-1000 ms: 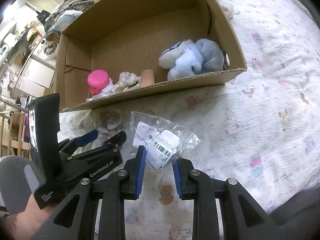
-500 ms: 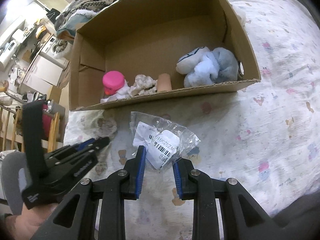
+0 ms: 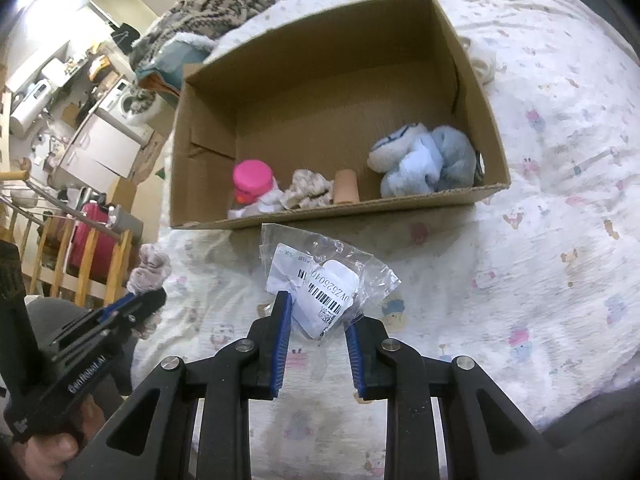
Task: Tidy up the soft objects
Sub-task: 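Grasp the clear plastic bag with the right tool while the left grasps the beige lace scrunchie, then carry the plastic bag and beige scrunchie into the box with both tools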
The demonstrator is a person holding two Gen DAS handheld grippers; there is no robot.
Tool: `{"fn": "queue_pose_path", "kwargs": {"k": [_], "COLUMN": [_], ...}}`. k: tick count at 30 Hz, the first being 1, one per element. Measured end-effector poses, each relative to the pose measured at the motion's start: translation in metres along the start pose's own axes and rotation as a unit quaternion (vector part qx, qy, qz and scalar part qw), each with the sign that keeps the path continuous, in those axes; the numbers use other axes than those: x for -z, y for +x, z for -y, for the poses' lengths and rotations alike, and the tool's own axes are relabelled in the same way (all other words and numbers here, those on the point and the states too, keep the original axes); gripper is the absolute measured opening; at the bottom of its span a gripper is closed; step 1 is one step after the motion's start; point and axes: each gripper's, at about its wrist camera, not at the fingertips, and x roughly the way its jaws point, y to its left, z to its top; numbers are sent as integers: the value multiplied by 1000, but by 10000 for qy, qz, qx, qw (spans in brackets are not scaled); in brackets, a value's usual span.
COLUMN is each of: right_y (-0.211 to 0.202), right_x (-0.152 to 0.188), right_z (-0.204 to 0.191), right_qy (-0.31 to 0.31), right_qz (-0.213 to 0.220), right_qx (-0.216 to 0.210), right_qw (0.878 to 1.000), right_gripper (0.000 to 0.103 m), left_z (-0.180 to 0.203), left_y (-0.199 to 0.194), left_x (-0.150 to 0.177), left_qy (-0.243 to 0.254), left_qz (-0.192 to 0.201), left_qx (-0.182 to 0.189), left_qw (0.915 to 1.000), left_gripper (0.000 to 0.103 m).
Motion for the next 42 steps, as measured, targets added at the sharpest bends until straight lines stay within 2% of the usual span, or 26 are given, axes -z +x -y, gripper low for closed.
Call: {"fn": "queue_pose_path", "kwargs": {"k": [9,13,15,22,29,32,36,42], "right_y": [-41,-49,-49,-34,-9,3,22,32], "right_x": [-17,-31,-37,-60,-75,-72,-61,-64], "right_z": [1,8,9,13,17,17,20,20], "right_qy": [135,397,349,243,179,123,173,105], "right_qz": [732,829,853,759,573,583,404,283], "right_qx": [-379,-698,-614,-410,-275,-204,-55,128], "right_qw": [9965,9933,9938,9960,9978,9980,9990,9995], "right_gripper": [28,28,28,28,28,28,28,28], "left_z": [2,4,8,22,28,29,29,28], "left_y": [-39,-44,-42,-22,11,25,44,65], "left_x": [-29,-48,-58,-81,-94,-92,-82,-82], "left_qy": [157,211,293,545,578,581,714,690], "left_qz": [696,863,888,864,757,872,898,684], "left_qx": [-29,59,4,-62,-206,-448,-463,-365], "left_qw": [9974,9960,9956,9948,9952,9935,9923,9946], "left_gripper": [12,12,12,12,12,12,12,12]}}
